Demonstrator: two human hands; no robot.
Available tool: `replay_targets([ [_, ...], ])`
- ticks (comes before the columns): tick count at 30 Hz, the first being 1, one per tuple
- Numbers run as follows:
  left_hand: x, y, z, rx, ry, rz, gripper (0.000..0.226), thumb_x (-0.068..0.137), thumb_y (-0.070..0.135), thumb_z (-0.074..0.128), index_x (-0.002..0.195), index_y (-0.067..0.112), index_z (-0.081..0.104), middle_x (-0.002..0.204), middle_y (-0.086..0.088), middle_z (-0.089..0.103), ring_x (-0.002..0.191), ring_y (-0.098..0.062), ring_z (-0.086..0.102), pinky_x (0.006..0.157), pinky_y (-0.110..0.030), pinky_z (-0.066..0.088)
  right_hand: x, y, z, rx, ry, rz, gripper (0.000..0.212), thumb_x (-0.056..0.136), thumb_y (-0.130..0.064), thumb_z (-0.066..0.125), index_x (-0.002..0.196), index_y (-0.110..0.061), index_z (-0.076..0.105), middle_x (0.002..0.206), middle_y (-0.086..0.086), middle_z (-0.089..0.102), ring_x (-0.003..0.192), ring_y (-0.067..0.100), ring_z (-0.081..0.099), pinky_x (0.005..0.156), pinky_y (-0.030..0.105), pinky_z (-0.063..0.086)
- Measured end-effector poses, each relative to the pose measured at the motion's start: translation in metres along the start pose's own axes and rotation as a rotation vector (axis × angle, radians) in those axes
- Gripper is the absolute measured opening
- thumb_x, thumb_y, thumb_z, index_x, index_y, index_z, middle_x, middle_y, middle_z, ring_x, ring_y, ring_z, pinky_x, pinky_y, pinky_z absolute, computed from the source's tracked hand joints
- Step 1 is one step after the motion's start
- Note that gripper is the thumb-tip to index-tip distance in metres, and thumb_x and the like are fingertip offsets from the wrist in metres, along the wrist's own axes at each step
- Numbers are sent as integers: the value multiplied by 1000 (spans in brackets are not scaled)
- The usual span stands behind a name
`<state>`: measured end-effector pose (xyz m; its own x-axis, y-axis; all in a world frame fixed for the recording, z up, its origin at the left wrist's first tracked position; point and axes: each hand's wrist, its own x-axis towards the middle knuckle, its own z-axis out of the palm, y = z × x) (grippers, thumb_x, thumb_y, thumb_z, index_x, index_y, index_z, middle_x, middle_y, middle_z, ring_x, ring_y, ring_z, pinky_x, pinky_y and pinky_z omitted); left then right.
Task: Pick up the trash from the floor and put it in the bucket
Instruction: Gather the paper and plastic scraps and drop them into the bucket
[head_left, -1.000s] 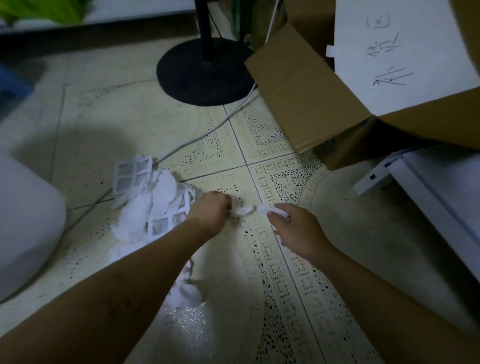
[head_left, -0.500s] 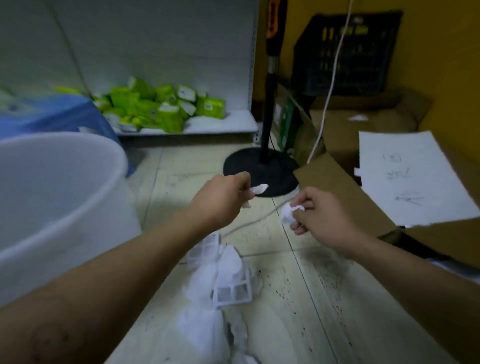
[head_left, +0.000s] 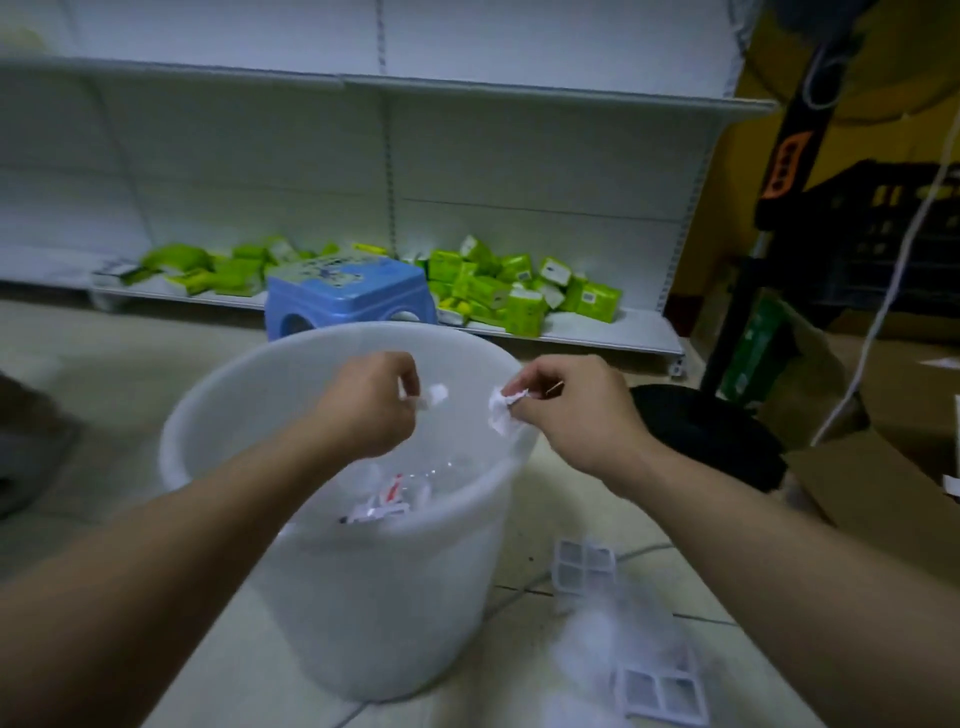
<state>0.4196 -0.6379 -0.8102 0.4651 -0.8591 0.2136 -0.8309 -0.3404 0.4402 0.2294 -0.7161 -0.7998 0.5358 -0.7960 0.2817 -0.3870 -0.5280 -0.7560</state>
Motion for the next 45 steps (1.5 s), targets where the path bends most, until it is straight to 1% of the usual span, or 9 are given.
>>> replay_targets([
  [2, -4, -29, -5, 92, -31, -81, 18, 83, 23, 65, 100, 30, 62, 109, -5, 65, 90, -18, 60, 74, -28, 47, 2, -8, 18, -146, -147, -26, 29, 78, -17, 66, 102, -33, 72, 101, -8, 72, 94, 11, 64, 84, 22, 49],
  [4, -7, -44, -4, 199, -76, -87, 43, 84, 35, 64, 125, 30, 54, 128, -4, 59, 111, -21, 56, 94, -35, 44, 2, -10, 31, -315, -243, -48, 44, 80, -26, 63, 121, -41, 60, 127, -10, 64, 119, 15, 54, 107, 35, 39],
  [8, -9, -19, 0, 144, -8, 106, 54, 82, 45, 64, 131, 27, 50, 133, -1, 55, 118, -21, 53, 96, -34, 42, -2, -2, 29, -487, -194, -103, 61, 80, -41, 61, 137, -42, 40, 142, -11, 50, 134, 17, 39, 118, 53, 10],
  [13, -7, 53, 28, 128, -100, 347, 61, 79, 51, 64, 133, 26, 48, 136, -2, 54, 123, -23, 49, 100, -37, 41, -6, 32, -24, -609, -138, -70, 76, 75, -52, 65, 141, -44, 28, 151, -11, 36, 140, 18, 30, 117, 57, 8],
  [19, -16, 129, 78, 49, -245, 455, 60, 80, 41, 68, 133, 21, 48, 135, -3, 56, 122, -22, 51, 100, -31, 39, -28, 95, -100, -681, -225, 178, 93, 69, -50, 75, 146, -34, 25, 149, 1, 42, 133, 28, 41, 110, 48, 34],
  [23, -41, 147, 144, 28, -318, 382, 58, 81, 39, 69, 133, 23, 47, 132, -2, 56, 118, -21, 52, 93, -32, 41, -53, 145, -132, -577, -252, 266, 92, 69, -45, 79, 146, -30, 29, 145, 3, 46, 127, 24, 48, 95, 27, 36],
  [33, -122, 100, 289, 63, -595, 115, 60, 82, 35, 67, 135, 24, 44, 137, -5, 51, 118, -26, 52, 93, -37, 45, -142, 283, -37, -440, -419, 446, 75, 72, -36, 76, 138, -21, 42, 139, 8, 51, 122, 29, 51, 96, 36, 43],
  [42, -133, 83, 338, 81, -585, 65, 62, 86, 32, 62, 141, 23, 36, 152, -10, 30, 134, -31, 35, 103, -45, 41, -175, 336, 5, -306, -203, 700, 45, 79, -39, 69, 112, -12, 53, 105, 11, 64, 90, 30, 61, 75, 34, 50],
  [45, -124, 83, 349, 94, -579, 2, 71, 84, 32, 63, 145, 27, 27, 156, -9, 21, 136, -33, 32, 103, -49, 41, -178, 343, 14, -231, -114, 730, 43, 79, -40, 70, 110, -14, 53, 98, 7, 67, 76, 22, 54, 66, 29, 42],
])
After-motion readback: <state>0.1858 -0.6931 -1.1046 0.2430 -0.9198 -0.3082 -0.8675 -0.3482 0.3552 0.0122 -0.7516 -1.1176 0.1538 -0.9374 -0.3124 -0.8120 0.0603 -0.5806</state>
